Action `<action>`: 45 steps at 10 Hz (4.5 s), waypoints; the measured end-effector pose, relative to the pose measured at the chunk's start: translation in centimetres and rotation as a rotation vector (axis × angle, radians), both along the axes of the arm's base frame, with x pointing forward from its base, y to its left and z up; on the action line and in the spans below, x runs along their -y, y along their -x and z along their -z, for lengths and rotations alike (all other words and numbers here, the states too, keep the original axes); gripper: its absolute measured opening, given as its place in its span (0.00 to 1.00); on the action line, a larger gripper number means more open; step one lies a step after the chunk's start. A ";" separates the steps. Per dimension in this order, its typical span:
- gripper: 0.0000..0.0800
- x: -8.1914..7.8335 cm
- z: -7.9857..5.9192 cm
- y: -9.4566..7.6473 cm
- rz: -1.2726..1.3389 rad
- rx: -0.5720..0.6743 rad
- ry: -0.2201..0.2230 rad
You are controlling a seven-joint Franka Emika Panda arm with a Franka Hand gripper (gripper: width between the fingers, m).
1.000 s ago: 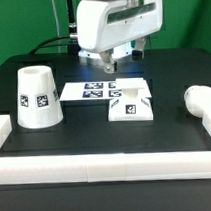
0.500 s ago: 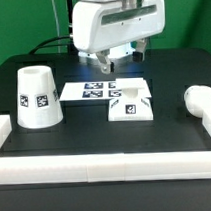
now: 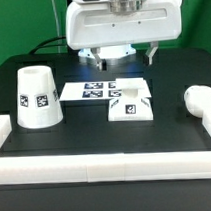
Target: Assemble lamp
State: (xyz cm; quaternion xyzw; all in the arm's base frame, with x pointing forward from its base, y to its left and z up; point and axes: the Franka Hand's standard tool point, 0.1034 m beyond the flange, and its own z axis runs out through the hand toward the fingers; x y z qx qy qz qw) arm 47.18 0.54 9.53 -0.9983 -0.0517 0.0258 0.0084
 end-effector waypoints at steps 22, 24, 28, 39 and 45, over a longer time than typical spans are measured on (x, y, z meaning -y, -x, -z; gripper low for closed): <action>0.67 -1.3 4.9 1.5 0.134 -0.038 -0.013; 0.67 -1.5 4.9 1.1 0.131 -0.036 -0.014; 0.67 -4.3 4.8 -5.5 0.099 0.025 -0.033; 0.67 -7.9 4.6 -15.8 0.082 0.102 -0.062; 0.76 -8.1 4.6 -16.2 0.083 0.098 -0.063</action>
Offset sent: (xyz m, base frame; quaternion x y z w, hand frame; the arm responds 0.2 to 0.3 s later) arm -0.0060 -0.0024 -0.0196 -0.0314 0.0162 0.1162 0.9926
